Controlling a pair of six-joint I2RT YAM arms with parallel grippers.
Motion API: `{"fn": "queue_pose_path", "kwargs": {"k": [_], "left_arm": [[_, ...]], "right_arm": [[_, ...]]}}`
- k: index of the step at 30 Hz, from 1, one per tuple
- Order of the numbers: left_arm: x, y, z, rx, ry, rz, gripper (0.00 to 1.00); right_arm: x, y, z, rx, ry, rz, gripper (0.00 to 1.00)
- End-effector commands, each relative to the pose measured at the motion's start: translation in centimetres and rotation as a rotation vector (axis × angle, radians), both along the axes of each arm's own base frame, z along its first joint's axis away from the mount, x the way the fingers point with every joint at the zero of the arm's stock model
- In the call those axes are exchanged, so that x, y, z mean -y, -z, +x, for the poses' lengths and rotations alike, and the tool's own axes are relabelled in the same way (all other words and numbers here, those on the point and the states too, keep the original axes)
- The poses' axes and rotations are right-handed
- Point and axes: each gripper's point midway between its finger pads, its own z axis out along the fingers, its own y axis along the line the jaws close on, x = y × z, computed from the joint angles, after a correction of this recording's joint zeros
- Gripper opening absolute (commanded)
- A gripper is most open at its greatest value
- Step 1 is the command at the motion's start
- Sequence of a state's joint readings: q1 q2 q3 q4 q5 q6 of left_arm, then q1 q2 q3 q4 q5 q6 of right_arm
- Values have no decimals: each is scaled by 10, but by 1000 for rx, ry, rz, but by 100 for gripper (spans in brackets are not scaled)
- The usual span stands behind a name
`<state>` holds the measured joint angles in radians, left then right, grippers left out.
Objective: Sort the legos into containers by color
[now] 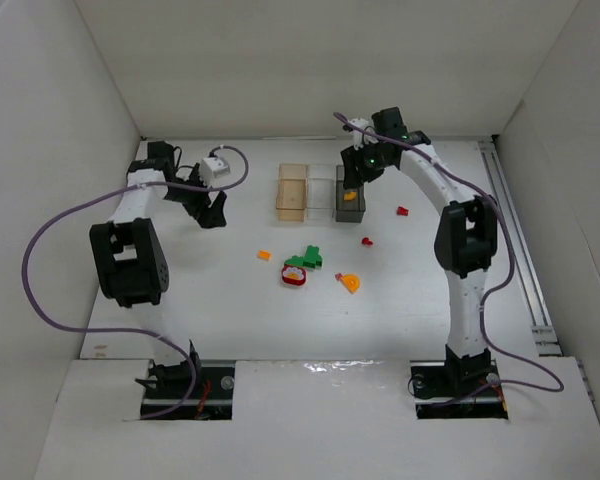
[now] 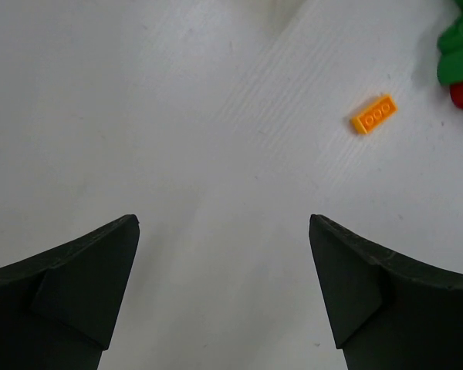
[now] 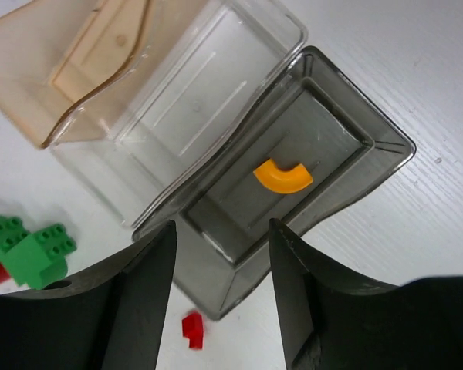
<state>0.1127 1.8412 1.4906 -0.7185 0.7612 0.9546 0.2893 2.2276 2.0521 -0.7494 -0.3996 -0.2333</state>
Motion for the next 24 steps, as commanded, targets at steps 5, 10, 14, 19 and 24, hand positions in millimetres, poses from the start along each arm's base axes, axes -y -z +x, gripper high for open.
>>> {"fn": "queue_pose_path", "kwargs": {"k": [5,10,14,19,24], "left_arm": [[23,10,-42,58,411,163,87],[43,15,-35,104,467,188,87],[64,21,-28,91,531,184,86],[83,33,-38,118,634,237,86],[93,49,-54,127,740,277,86]], "right_arm": [[52,-81,-15,188,-83,97,57],[82,-79,-22,187,-15,65,57],[95,-72,-33,175,4,48,57],[105,-75,-35,184,24,47,57],[114,-75,-35,189,36,40,57]]}}
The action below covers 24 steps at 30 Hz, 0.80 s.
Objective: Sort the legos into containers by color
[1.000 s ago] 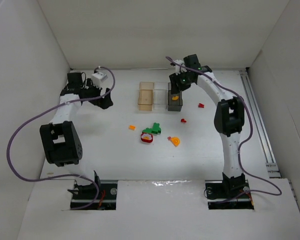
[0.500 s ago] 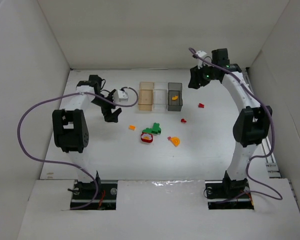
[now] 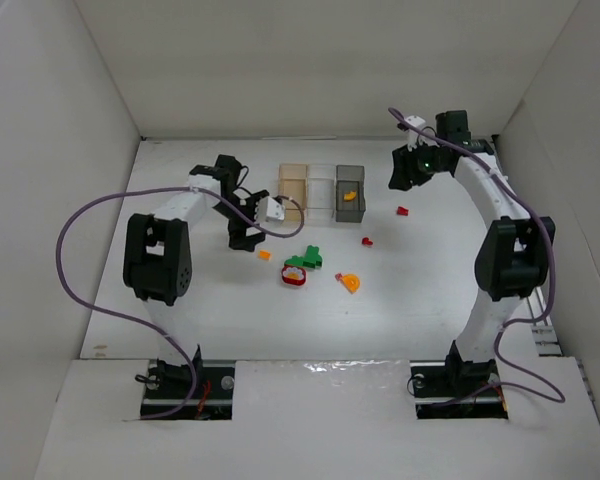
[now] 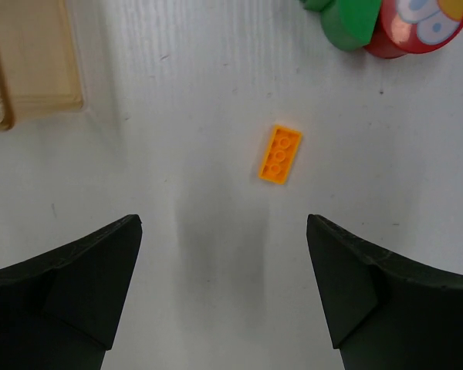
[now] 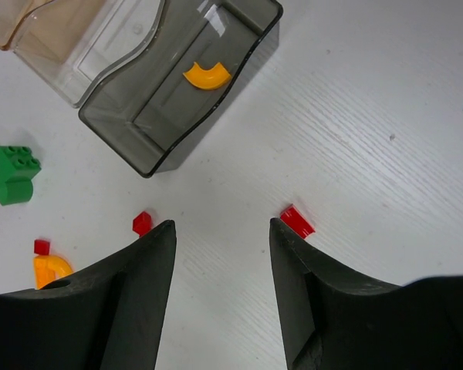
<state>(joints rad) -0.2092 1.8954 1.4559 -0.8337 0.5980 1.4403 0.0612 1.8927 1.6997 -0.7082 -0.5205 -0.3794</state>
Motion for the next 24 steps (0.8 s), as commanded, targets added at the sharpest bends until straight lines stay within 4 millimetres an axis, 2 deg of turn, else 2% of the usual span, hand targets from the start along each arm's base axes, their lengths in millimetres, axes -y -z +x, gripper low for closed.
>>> {"fn": "queue_pose_path", "kwargs": {"k": [1,2,6,10,12,16,19,20,24], "left_arm": [[7,5,-12,19,115,22,86],[7,5,-12,19,116,22,86],[13,13,-13,1,158,37,86],[18,21,-16,11,207,73,80],[14,33,-20,-11,226,115,73],[12,36,-22,-11,238,125,73],[21,37,-31,-15,261,108,73],[21,33,-30,-4,260,106,71],[21,39,-37,-31,239,121,65]], "right_arm": [[4,-30,5,106,-13,6,57],[10,-30,6,106,3,-2,57],[10,-30,6,106,3,-2,57],[12,-29,7,106,9,-9,57],[13,-29,7,106,15,-16,57],[13,-32,9,116,16,-16,57],[13,-32,11,116,16,-16,57],[13,-32,11,116,16,-16,57],[13,-27,12,106,15,-16,57]]}}
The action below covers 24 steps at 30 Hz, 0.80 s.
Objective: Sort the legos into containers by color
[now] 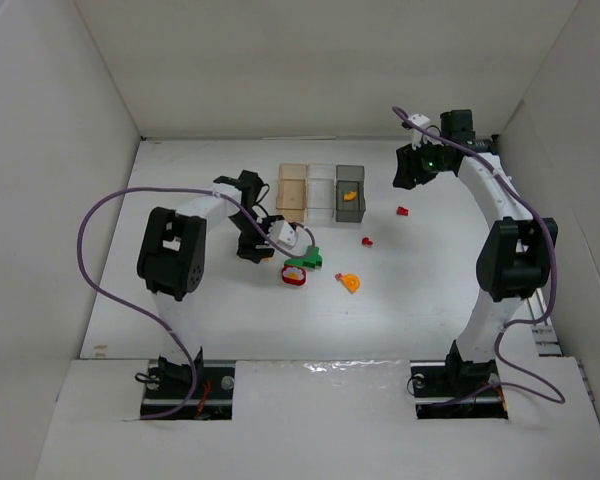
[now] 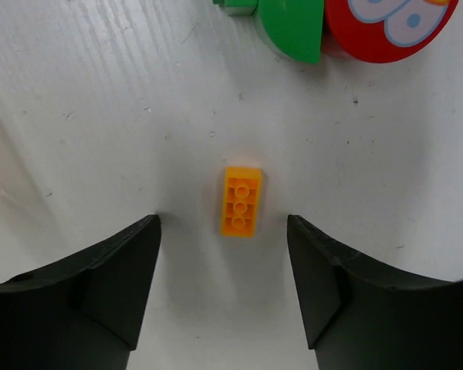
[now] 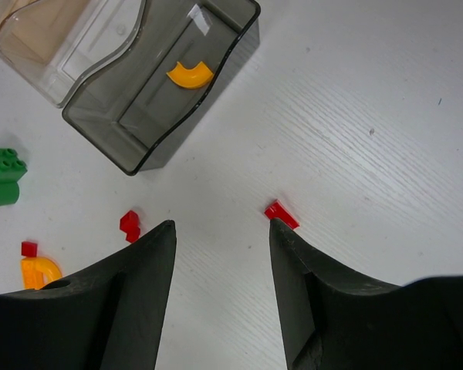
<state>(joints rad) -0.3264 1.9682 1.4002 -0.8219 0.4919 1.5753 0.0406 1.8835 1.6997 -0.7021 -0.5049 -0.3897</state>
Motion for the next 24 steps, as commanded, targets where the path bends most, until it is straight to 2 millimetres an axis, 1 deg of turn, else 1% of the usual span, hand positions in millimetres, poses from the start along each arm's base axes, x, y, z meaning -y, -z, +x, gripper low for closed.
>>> {"fn": "queue_pose_path", "kwargs": {"k": [1,2,4,6,7,8,9,10,11,12,14,15,16,17,18,19,20,21,22,23,24], "left_arm": [[5,-7,-11,-8,15,-8,61],[4,-4,-11,-8,-2,1,60],[3,-1,-12,-8,-10,1,57],[12,-2,-18,1,5,-13,55],[10,1,-22,-11,5,-8,53],[13,3,-27,-13,9,-8,51],[14,6,-30,-11,21,3,45],[11,9,-32,-14,20,20,41],[13,9,-33,-14,29,20,37],[11,10,-34,-4,29,27,27],[9,15,-34,-2,11,39,11],[10,12,-31,25,-13,26,1],[12,8,-27,41,-25,18,0],[11,8,-30,41,-25,18,0],[13,0,-25,55,-32,-8,0],[14,-9,-23,45,-63,-36,0],[19,-21,-18,60,-61,-58,0],[19,-31,-11,63,-94,-78,0],[27,-61,16,127,-128,-132,0],[36,-83,25,121,-180,-195,0],[44,-98,36,128,-203,-231,0]], "right_arm": [[0,-19,9,76,-9,-1,57],[0,-23,11,87,-9,0,57],[2,-22,9,78,-3,-8,57],[2,-22,9,78,-3,-8,57],[7,-22,10,82,0,-13,57],[7,-22,10,82,1,-13,57],[7,-18,11,73,0,-13,57],[7,-17,11,73,0,-13,57],[7,-16,9,64,0,-14,57],[7,-16,9,64,0,-14,56],[7,-16,9,64,0,-14,56],[7,-11,7,50,0,-14,56],[11,-11,8,50,9,-14,56],[11,-5,1,26,16,-9,56],[7,-7,-6,14,17,19,56],[9,-5,-10,6,26,35,56],[8,5,-20,-32,27,47,56],[4,-1,-27,-34,28,71,56],[2,-2,-33,-42,27,88,56],[-2,-4,-37,-44,22,112,56],[-2,2,-46,-67,34,120,57]]}}
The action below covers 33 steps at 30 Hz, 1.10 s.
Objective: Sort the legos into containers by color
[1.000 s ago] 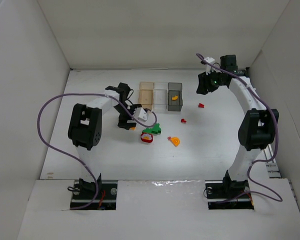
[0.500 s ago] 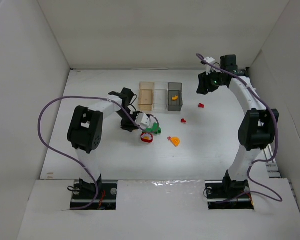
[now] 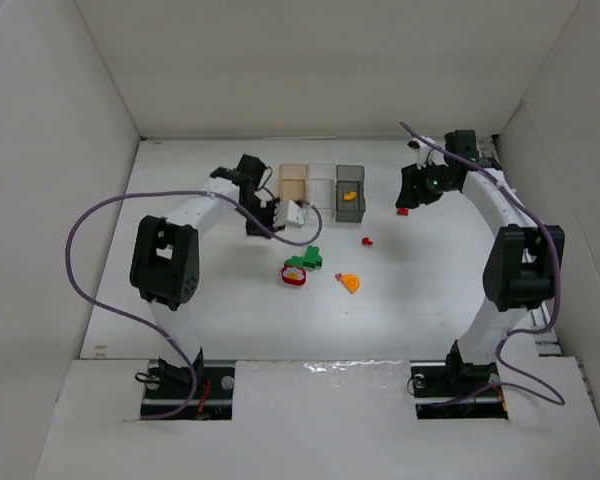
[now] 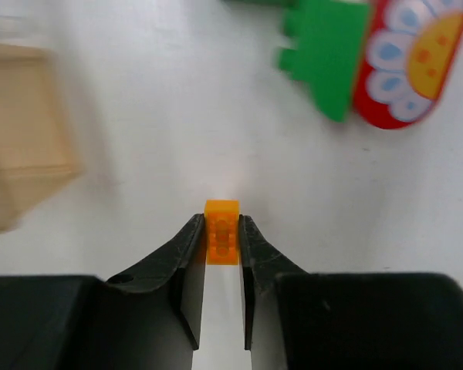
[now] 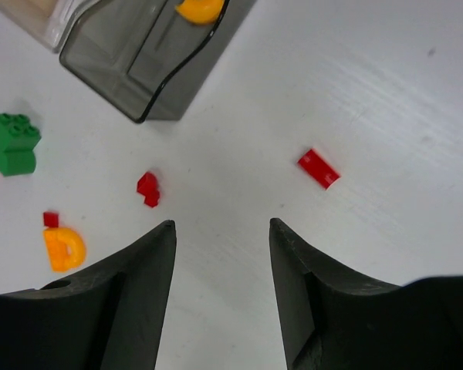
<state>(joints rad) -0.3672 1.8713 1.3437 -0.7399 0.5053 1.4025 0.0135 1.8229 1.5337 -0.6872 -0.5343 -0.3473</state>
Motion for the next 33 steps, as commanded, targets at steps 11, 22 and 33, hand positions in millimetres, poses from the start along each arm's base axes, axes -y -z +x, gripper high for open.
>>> {"fn": "queue_pose_path", "kwargs": {"k": [11,22,33], "left_arm": [[152,-219,133,210,-251,-645,0],[219,-205,149,108,-281,-761,0],[230,-124,160,42,-327,-659,0]], "right_arm": [[-20,-43,-38,116,100,205,61],[-6,-23,-57,173,23,13,63],[-5,-20,-64,170,-34,-18,63]]}}
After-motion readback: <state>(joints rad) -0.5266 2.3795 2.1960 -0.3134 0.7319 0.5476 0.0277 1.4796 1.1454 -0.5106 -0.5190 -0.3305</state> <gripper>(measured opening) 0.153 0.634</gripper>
